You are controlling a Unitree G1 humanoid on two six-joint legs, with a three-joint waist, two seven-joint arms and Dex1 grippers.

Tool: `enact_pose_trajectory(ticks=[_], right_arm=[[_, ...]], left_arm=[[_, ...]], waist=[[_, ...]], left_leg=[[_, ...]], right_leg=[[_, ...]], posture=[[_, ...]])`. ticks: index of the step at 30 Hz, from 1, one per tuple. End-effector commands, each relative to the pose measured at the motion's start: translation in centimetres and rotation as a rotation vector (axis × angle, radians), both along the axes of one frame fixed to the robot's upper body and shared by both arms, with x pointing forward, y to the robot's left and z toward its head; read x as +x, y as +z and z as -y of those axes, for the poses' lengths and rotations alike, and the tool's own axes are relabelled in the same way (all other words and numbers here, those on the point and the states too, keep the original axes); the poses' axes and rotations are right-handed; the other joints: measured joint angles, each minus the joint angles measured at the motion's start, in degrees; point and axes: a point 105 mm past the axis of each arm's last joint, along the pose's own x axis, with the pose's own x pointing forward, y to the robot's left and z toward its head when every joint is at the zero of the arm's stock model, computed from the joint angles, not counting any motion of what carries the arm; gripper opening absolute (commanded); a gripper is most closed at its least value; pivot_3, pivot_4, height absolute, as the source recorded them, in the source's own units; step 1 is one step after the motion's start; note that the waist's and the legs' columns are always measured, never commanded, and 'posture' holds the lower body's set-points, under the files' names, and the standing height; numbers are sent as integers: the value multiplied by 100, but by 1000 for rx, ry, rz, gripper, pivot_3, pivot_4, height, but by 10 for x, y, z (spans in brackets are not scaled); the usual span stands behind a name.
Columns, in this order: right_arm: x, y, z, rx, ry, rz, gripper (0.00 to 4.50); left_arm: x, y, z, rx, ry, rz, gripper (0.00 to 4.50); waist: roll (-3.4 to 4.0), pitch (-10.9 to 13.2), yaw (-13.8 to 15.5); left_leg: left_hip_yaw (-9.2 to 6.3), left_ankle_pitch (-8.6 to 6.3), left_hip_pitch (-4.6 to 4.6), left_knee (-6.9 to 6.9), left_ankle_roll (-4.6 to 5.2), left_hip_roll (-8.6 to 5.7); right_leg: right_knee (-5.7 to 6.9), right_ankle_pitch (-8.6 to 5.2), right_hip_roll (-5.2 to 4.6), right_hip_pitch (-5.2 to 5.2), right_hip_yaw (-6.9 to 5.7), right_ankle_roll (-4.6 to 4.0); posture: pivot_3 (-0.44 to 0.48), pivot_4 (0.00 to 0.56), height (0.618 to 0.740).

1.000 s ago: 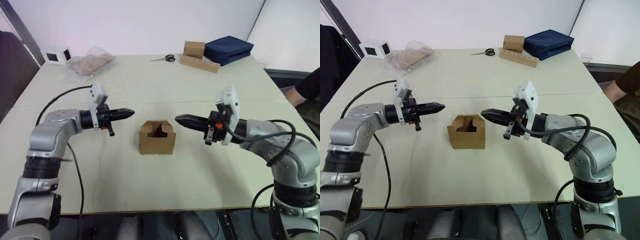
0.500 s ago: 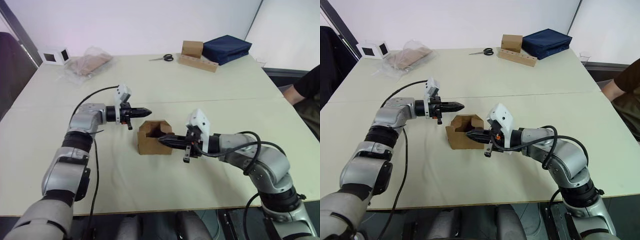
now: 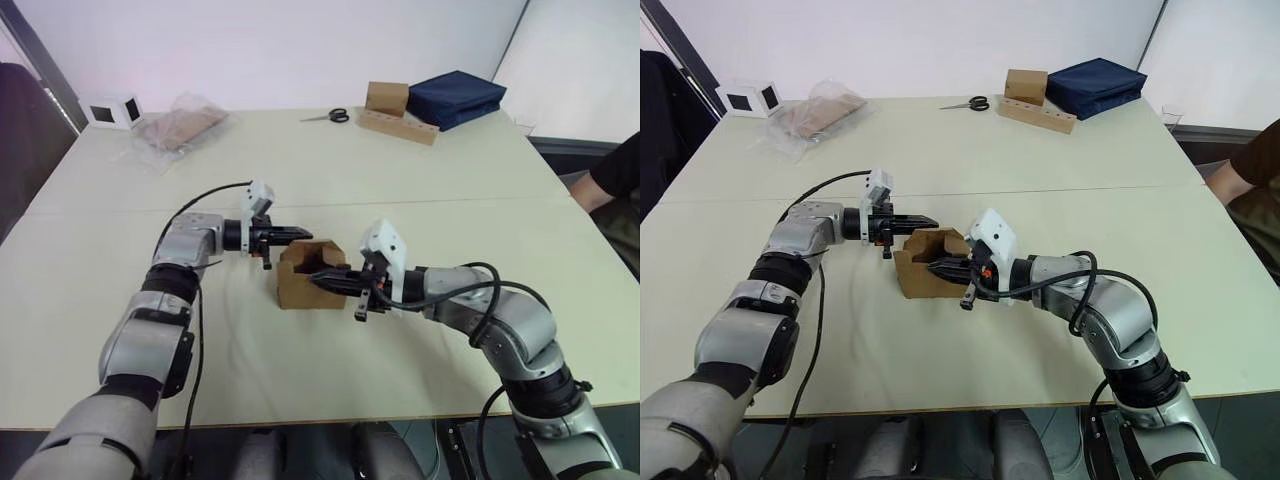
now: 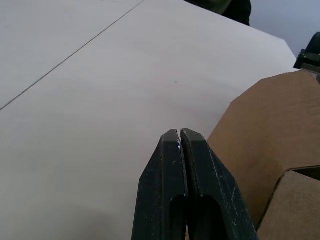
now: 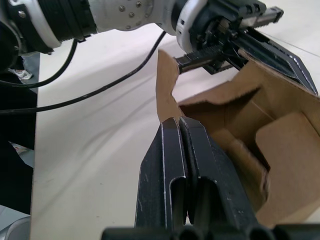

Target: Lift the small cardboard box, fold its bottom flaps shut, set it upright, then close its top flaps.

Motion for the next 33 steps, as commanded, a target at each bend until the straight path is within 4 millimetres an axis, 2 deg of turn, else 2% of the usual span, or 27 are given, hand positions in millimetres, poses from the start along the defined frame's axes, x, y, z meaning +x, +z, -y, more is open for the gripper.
enact_pose_trajectory(ticks=[1, 13, 25, 33], right_arm=[[0, 12, -6, 36, 22, 35, 0], [7, 10, -9, 58, 10, 0, 0], [20, -17, -7, -19, -38, -57, 0], [24, -34, -6, -100, -52, -51, 0]], left_arm=[[2, 15, 1, -20, -12, 61, 45], [-3, 14, 4, -21, -46, 72, 45], [-8, 12, 10, -7, -86, 81, 45], [-7, 13, -1, 11, -58, 105, 45]], waist=[[0, 0, -1], [0, 0, -1], [0, 0, -5], [1, 0, -8]], left_leg=[[0, 0, 0, 0, 0, 0], [-1, 0, 0, 0, 0, 0], [-1, 0, 0, 0, 0, 0], [-1, 0, 1, 0, 0, 0]], right_leg=[[0, 0, 0, 0, 0, 0], [0, 0, 0, 0, 0, 0], [1, 0, 0, 0, 0, 0], [1, 0, 1, 0, 0, 0]], posture=[[0, 150, 740], [0, 150, 740], [0, 150, 740], [0, 150, 740]])
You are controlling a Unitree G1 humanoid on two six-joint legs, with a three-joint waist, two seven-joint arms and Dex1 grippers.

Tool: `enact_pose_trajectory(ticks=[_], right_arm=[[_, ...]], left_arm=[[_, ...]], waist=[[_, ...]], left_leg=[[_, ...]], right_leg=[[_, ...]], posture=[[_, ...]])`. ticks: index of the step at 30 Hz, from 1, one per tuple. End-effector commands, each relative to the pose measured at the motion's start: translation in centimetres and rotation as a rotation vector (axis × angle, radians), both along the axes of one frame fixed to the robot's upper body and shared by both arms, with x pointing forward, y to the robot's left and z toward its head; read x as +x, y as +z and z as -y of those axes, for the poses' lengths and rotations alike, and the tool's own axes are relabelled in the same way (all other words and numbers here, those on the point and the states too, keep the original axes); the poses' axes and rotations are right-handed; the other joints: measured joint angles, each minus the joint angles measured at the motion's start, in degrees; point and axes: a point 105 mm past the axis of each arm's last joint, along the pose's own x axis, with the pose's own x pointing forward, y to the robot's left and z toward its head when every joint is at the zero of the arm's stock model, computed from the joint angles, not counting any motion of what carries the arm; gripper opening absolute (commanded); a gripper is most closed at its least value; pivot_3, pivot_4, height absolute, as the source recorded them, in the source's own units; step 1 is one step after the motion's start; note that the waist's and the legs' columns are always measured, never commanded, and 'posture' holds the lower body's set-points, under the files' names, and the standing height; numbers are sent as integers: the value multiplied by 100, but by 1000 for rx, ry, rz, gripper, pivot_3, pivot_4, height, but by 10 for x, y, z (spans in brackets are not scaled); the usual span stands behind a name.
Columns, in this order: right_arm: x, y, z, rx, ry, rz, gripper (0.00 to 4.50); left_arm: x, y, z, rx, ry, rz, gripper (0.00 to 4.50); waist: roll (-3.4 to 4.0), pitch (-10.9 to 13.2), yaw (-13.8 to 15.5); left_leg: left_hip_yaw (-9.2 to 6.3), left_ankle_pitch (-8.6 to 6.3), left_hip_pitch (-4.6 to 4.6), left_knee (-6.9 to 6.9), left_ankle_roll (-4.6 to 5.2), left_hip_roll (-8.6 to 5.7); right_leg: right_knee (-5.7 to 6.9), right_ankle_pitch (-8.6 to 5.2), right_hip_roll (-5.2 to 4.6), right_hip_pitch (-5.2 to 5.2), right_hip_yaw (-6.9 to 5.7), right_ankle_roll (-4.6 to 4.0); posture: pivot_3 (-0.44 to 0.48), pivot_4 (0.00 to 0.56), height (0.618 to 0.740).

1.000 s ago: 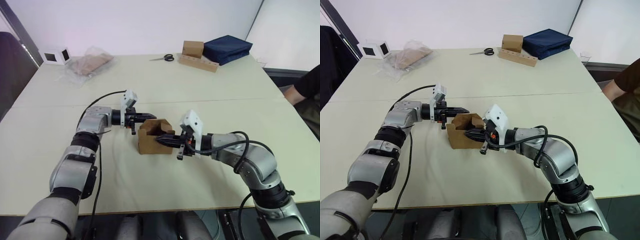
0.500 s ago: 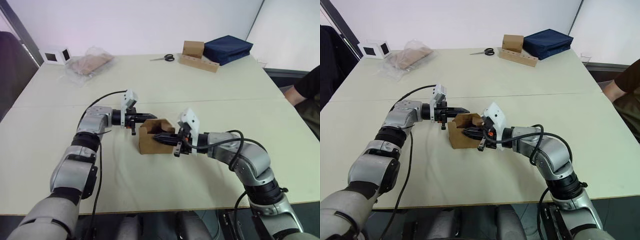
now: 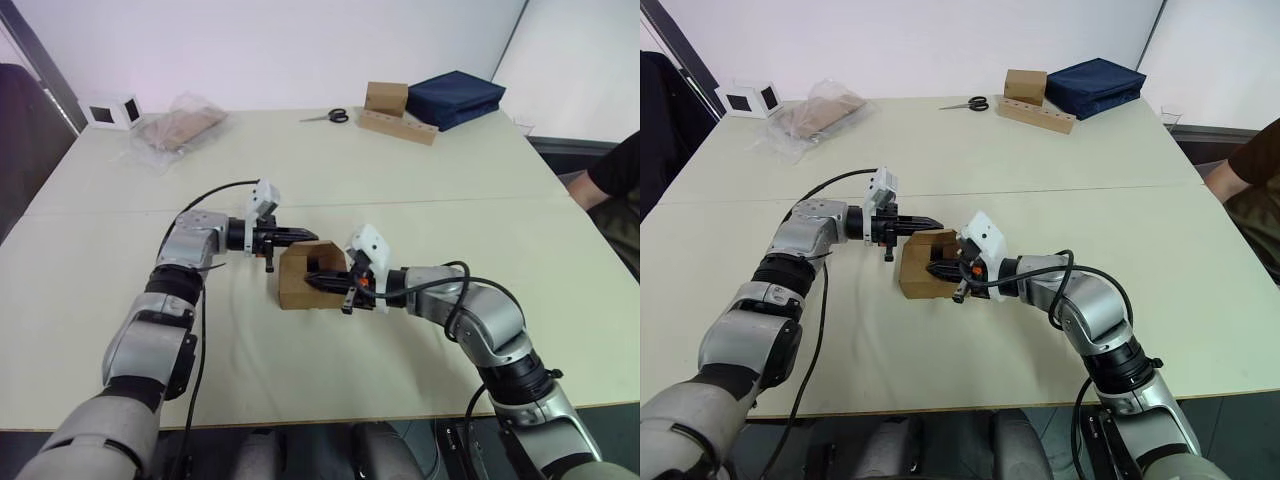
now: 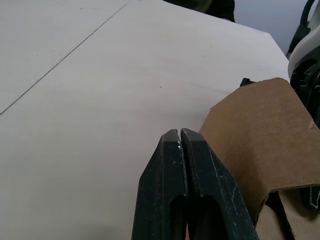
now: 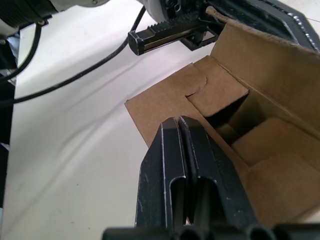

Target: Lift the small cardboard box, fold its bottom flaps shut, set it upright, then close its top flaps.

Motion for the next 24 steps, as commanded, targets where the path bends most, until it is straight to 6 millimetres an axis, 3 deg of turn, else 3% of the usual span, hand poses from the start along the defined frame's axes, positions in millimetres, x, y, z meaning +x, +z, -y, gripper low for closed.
enact_pose_trajectory(ticks=[1, 9, 18, 24], right_arm=[[3, -12, 2, -58, -13, -4, 0], [3, -13, 2, -58, -10, 0, 0], [5, -14, 4, -71, -14, 7, 0], [6, -9, 4, -60, -18, 16, 0]], left_arm=[[0, 11, -8, -7, 6, 56, 45], [-3, 12, -10, -15, 17, 61, 45], [-20, 7, -4, 6, -67, 60, 45], [-12, 14, -7, 5, -8, 96, 45]], waist=[[0, 0, -4], [0, -1, 6], [1, -1, 5], [1, -1, 8]], left_leg=[[0, 0, 0, 0, 0, 0], [-1, 0, 1, 1, 0, 0], [-1, 0, 1, 1, 0, 0], [-1, 0, 1, 2, 0, 0]], right_leg=[[0, 0, 0, 0, 0, 0], [1, 0, -2, 2, 0, 0], [1, 0, -2, 3, 0, 0], [1, 0, -2, 3, -1, 0]], posture=[[0, 150, 740], [0, 150, 740], [0, 150, 740], [0, 150, 740]])
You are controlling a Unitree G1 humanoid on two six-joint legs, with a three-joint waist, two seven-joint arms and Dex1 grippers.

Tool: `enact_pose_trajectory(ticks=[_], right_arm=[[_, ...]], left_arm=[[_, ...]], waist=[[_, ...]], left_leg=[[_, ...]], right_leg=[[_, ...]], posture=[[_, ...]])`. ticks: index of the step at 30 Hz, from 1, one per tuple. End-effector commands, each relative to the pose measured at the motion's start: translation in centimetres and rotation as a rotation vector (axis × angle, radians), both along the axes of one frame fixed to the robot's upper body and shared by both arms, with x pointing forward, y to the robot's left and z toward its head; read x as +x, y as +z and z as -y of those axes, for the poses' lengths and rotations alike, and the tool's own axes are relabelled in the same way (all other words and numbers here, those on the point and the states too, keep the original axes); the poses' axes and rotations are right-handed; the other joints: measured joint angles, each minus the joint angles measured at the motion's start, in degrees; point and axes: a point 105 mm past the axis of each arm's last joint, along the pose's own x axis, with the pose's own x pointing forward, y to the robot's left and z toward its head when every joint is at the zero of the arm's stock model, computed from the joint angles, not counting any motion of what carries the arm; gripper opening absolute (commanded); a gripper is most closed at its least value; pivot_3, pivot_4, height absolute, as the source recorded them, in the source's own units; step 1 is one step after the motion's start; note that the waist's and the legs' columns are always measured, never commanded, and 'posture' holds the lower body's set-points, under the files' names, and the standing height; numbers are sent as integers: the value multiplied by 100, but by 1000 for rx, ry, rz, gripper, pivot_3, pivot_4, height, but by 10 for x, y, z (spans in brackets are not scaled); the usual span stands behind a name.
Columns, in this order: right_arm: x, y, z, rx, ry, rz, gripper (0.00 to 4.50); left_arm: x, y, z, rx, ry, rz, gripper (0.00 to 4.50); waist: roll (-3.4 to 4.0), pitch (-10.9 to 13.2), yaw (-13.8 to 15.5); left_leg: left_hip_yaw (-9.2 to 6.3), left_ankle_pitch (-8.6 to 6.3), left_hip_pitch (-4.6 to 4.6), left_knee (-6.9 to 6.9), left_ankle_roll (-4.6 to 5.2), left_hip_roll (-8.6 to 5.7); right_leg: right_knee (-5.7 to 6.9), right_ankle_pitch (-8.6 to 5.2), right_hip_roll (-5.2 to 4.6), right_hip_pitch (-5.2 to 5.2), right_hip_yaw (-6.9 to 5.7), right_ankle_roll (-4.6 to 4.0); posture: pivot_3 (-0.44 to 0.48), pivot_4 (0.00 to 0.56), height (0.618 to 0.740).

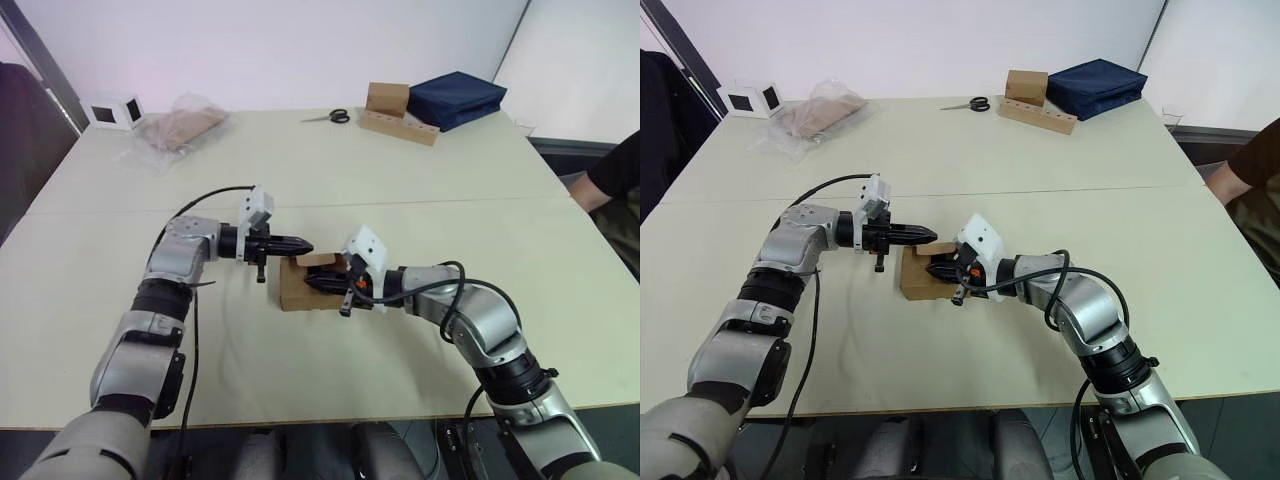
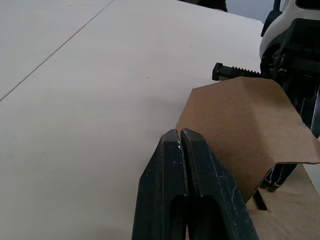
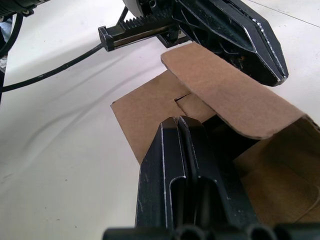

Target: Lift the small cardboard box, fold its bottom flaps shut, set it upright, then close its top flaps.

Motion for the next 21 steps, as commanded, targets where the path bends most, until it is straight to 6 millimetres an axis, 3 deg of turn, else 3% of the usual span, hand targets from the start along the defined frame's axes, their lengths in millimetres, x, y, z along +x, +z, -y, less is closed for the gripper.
enact_pose_trajectory(ticks=[1, 6, 10, 14, 18, 21], right_arm=[[4, -5, 4, -23, -28, -17, 0], [5, 5, 6, -6, -38, 3, 0], [5, 11, 7, 2, -44, 17, 0], [5, 16, 10, 6, -51, 32, 0], [6, 20, 16, 5, -63, 42, 0], [5, 22, 20, 2, -71, 45, 0]], left_arm=[[3, 16, -2, -24, 17, 64, 45], [7, 39, -15, -79, 83, 105, 45], [-2, 54, -32, -101, 111, 129, 45], [-29, 53, -45, -80, 76, 102, 45], [-63, 43, -41, -48, -7, 44, 45], [-74, 35, -34, -44, -19, 20, 45]], waist=[[0, 0, 0], [0, 0, -4], [0, 0, -4], [1, 0, -12], [2, 1, 11], [1, 2, 26]], left_leg=[[0, 0, 0, 0, 0, 0], [0, 0, 0, 0, 0, 0], [-1, 0, 0, 0, 0, 0], [-2, 0, 0, -2, 0, 1], [-1, 0, 0, -3, 0, 2], [-3, 0, -1, -1, -1, 2]], right_leg=[[0, 0, 0, 0, 0, 0], [0, 0, 0, -1, 0, 0], [0, 0, 0, -1, 0, 0], [0, 0, 0, -2, 1, 0], [-1, 0, -1, -1, 2, 0], [-1, 0, -2, 2, 0, 0]], posture=[[0, 150, 740], [0, 150, 740], [0, 150, 740], [0, 150, 740], [0, 150, 740], [0, 150, 740]])
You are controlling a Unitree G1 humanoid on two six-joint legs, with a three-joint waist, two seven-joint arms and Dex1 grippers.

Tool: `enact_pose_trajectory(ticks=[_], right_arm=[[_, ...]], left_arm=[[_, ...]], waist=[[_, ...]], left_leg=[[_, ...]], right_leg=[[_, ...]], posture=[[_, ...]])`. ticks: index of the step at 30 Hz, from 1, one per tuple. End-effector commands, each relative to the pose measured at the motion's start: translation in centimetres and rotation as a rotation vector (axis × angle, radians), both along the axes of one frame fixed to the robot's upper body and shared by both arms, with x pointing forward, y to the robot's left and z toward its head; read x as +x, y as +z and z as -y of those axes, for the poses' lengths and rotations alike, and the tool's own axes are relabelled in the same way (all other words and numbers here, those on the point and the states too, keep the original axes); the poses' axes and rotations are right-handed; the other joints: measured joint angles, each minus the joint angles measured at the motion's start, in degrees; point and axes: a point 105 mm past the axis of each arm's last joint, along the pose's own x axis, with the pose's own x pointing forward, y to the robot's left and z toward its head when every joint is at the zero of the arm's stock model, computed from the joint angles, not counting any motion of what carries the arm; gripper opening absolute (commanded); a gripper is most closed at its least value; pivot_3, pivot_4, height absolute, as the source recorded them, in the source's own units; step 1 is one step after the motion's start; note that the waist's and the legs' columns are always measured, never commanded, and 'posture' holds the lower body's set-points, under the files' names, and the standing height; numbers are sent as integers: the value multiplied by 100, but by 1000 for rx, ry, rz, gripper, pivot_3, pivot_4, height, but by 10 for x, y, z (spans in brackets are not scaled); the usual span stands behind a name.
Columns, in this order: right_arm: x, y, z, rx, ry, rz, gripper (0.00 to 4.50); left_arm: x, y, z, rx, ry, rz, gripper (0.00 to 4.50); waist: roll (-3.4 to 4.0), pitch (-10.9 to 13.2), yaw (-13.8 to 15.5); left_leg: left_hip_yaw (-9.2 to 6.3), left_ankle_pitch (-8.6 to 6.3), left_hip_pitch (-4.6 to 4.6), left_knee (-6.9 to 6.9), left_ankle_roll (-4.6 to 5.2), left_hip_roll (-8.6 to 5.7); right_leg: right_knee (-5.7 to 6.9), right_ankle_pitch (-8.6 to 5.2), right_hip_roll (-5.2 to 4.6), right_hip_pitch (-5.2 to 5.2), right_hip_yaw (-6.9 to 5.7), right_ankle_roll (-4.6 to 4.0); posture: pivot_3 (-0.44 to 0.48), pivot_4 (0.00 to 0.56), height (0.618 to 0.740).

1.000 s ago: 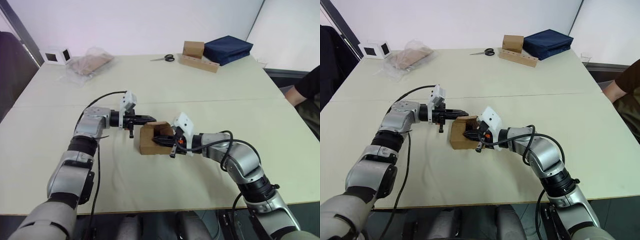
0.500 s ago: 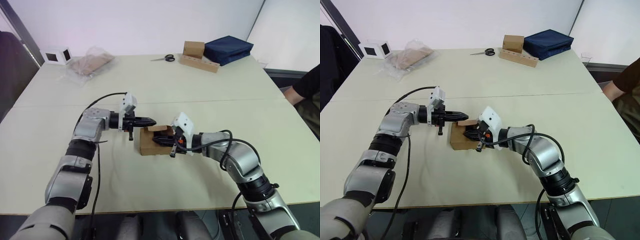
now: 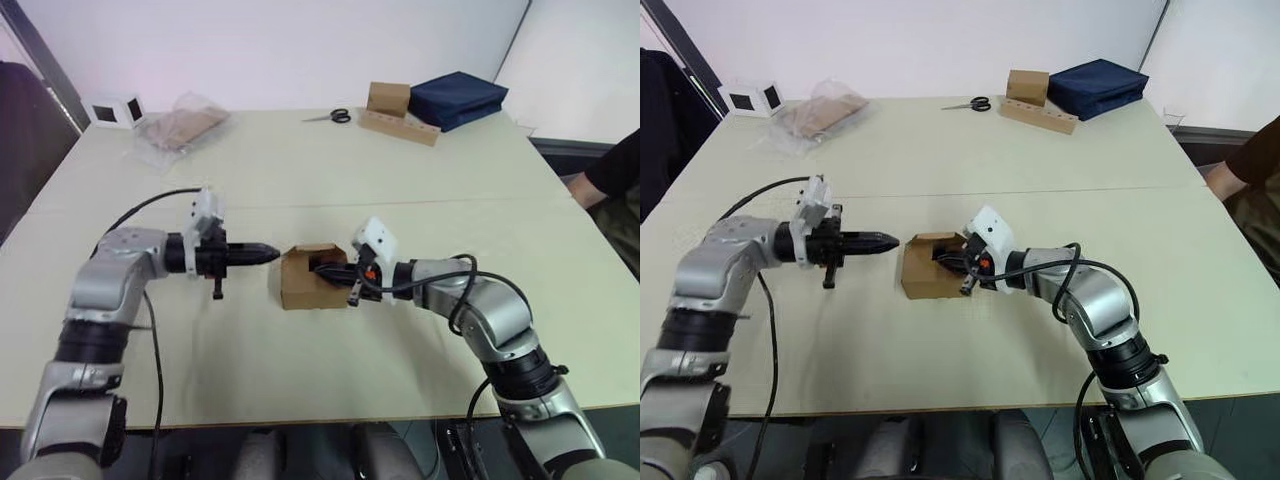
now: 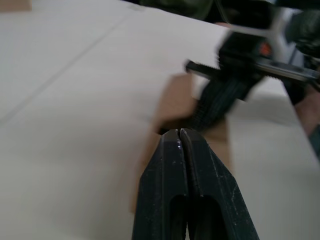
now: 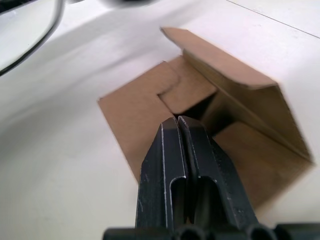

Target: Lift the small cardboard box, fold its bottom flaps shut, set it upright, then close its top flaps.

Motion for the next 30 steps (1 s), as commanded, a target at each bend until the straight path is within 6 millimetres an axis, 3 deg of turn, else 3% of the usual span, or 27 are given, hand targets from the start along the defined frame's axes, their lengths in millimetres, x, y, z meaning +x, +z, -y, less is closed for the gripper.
enact_pose_trajectory(ticks=[1, 10, 18, 22, 26, 30], right_arm=[[-2, 12, 6, 15, -6, 35, 0], [-3, 20, 15, 4, -21, 54, 0], [-3, 41, 22, 17, -30, 104, 0], [8, 63, 26, 44, -43, 152, 0], [20, 76, 18, 63, -29, 186, 0], [25, 78, -6, 103, 43, 167, 0]], left_arm=[[-11, 9, 13, -24, -30, 36, 45], [-2, -25, 21, 15, 31, 9, 45], [0, -32, 20, 38, 50, 14, 45], [3, -29, 21, 21, 62, 20, 45], [4, -28, 23, 21, 61, 27, 45], [5, -29, 24, 18, 60, 28, 45]], waist=[[0, 0, 4], [0, 0, -19], [0, 0, -10], [0, 0, -18], [0, 0, -20], [1, 0, -26]], left_leg=[[0, 0, 0, 0, 0, 0], [2, 0, 1, -1, 1, 0], [3, 0, 1, -2, 1, 0], [4, 0, 1, -2, 1, 0], [4, -1, 1, -3, 1, 0], [5, -1, 1, -3, 1, 0]], right_leg=[[0, 0, 0, 0, 0, 0], [0, 0, 3, -1, 1, 0], [0, 0, 2, -3, 1, 0], [0, 0, 3, -3, 1, 0], [-1, 0, 3, -4, 1, -1], [-1, 0, 3, -4, 2, 0]], posture=[[0, 150, 740], [0, 150, 740], [0, 150, 740], [0, 150, 740], [0, 150, 740], [0, 150, 740]])
